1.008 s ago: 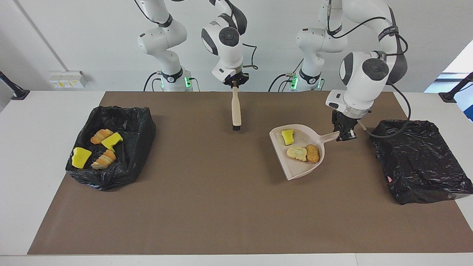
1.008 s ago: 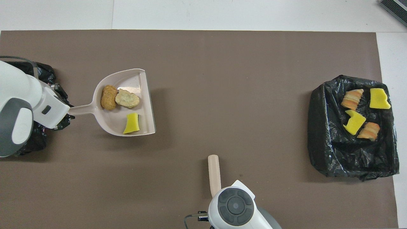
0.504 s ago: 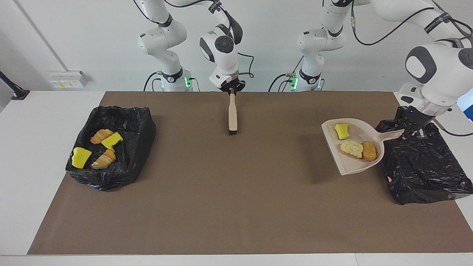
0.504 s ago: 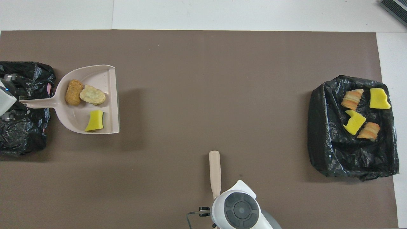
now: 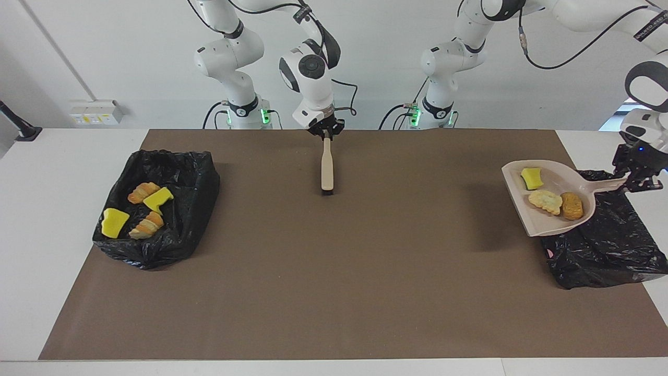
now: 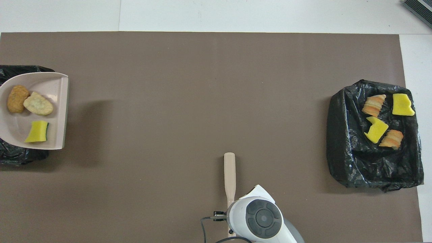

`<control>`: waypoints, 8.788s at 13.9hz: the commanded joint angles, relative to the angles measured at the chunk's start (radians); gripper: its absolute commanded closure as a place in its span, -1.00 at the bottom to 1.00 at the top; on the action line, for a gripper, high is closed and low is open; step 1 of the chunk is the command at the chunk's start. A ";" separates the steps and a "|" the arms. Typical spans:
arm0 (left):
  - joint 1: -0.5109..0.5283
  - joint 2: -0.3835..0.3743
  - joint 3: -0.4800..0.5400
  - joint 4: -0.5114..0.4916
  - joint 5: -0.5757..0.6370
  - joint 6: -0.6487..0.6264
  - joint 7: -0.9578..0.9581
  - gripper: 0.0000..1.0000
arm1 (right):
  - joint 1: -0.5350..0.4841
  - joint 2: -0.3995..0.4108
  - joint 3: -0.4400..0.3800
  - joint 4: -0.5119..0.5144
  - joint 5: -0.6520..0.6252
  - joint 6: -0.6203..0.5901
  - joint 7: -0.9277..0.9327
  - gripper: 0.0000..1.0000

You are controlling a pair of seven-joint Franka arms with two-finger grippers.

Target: Sweep and dump trash in bin

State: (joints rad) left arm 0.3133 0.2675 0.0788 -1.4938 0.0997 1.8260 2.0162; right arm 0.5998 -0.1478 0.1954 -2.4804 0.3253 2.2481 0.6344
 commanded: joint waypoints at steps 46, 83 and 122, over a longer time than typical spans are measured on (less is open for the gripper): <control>-0.289 -0.234 -0.080 -0.132 0.375 -0.159 -0.833 1.00 | -0.592 0.062 -0.252 0.919 -0.355 -0.799 -0.685 -1.00; -1.019 0.143 -0.080 -0.095 -0.207 0.229 -2.541 1.00 | -0.592 0.027 -0.252 0.856 -0.356 -0.740 -0.731 -1.00; -0.381 -0.099 -0.057 -0.074 -0.198 -0.085 -1.892 -1.00 | -0.588 0.030 -0.249 0.864 -0.356 -0.775 -0.739 -1.00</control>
State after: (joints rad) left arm -0.1076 0.2080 0.0309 -1.5723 -0.1036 1.7969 0.0544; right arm 0.0198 -0.1024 -0.0585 -1.6081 -0.0318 1.4885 -0.0677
